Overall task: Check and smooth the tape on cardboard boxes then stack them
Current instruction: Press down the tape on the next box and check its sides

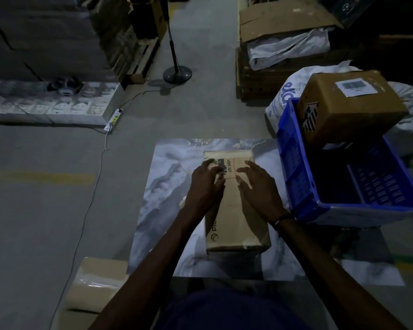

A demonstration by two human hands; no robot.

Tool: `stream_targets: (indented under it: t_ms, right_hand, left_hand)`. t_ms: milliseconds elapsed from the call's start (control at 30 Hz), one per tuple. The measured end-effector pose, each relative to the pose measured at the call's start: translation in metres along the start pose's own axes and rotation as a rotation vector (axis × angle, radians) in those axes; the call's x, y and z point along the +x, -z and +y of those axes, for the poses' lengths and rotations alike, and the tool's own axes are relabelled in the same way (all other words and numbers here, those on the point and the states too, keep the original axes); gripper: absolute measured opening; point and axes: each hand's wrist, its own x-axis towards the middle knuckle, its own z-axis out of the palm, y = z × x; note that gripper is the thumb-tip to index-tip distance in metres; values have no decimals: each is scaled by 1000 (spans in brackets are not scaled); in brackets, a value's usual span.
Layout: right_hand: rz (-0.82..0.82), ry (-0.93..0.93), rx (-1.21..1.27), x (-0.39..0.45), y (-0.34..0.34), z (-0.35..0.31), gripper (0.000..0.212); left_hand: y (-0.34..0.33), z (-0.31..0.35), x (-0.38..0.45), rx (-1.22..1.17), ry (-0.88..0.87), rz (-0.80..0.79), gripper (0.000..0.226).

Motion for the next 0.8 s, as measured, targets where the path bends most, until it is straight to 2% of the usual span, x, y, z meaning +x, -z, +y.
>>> stream_targets:
  t_ms: [133, 267, 433, 633, 800]
  right_hand:
    - [-65, -19, -172, -6, -3, -7, 32]
    - [-62, -47, -199, -9, -7, -10, 29]
    - [-74, -22, -172, -22, -1, -11, 34]
    - [-78, -27, -211, -58, 5, -25, 32]
    - [-103, -57, -179, -58, 6, -26, 33]
  left_hand:
    - [-4, 10, 0, 192, 3, -142, 17]
    - [-4, 19, -2, 215, 38, -129, 16]
    - [-4, 14, -22, 200, 20, -165, 13]
    - [-8, 12, -61, 183, 66, -161, 27]
    - [-7, 17, -65, 175, 81, -138, 29]
